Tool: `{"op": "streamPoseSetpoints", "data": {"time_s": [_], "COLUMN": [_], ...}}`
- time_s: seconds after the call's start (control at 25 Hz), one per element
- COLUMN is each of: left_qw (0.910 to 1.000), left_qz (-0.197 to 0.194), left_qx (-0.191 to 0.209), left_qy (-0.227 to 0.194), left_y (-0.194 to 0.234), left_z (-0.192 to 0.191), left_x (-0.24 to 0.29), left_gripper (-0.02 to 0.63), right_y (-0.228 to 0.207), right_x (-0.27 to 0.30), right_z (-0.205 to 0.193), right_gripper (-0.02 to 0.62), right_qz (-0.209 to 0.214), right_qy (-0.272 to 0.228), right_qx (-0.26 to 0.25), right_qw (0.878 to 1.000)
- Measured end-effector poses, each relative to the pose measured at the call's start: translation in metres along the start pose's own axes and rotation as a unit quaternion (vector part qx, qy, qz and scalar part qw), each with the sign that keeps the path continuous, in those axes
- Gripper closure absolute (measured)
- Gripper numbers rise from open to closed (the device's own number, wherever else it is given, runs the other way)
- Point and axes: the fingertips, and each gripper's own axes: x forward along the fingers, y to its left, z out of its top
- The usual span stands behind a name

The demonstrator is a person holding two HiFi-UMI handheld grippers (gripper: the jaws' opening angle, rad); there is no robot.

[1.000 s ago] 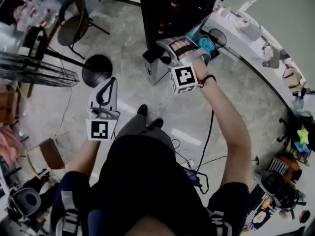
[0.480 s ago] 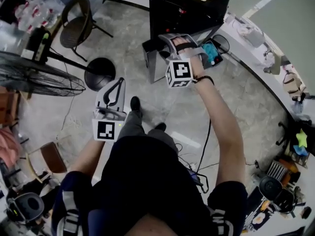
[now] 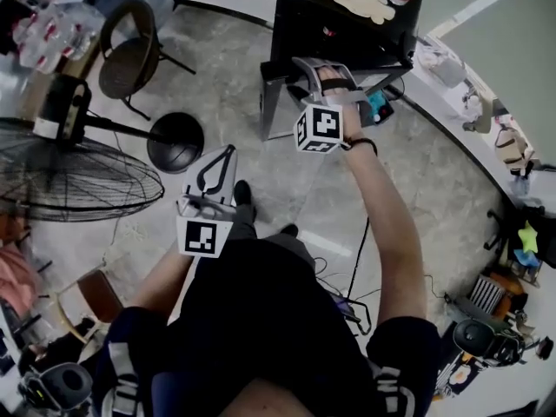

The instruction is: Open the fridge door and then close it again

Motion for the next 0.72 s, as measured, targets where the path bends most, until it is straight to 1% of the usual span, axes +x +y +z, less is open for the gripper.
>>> {"op": "streamPoseSetpoints", "data": {"time_s": [0.08, 0.24, 0.32, 0.48, 0.72], "left_qw": [0.9995, 0.998, 0.9976, 0.9977, 0.9987], "left_qz": [-0.019, -0.048, -0.057, -0.06, -0.041], "left_qx": [0.021, 0.036, 0.035, 0.028, 0.025], "left_qy": [0.014, 0.021, 0.019, 0.014, 0.019], "left_y": [0.007, 0.018, 0.022, 0.033, 0.044], "left_z": [-0.007, -0.016, -0.018, -0.019, -0.023], "left_x": [0.004, 0.008, 0.012, 0.024, 0.044], "left_gripper": [0.583, 0.583, 0.583, 0.583, 0.583], "right_y": [-0.01, -0.029, -0.036, -0.053, -0.07], "right_x": [0.015, 0.041, 0.051, 0.069, 0.09], "right_z": [0.0, -0.002, -0.006, -0.013, -0.026], "right_gripper": [0.268, 0.272, 0.273, 0.275, 0.278], "right_qz": [-0.005, -0.015, -0.018, -0.029, -0.037], "right_qy": [0.012, 0.034, 0.043, 0.054, 0.06], "right_qx": [0.012, 0.033, 0.041, 0.055, 0.067], "right_qw": [1.0, 0.999, 0.998, 0.997, 0.995]}}
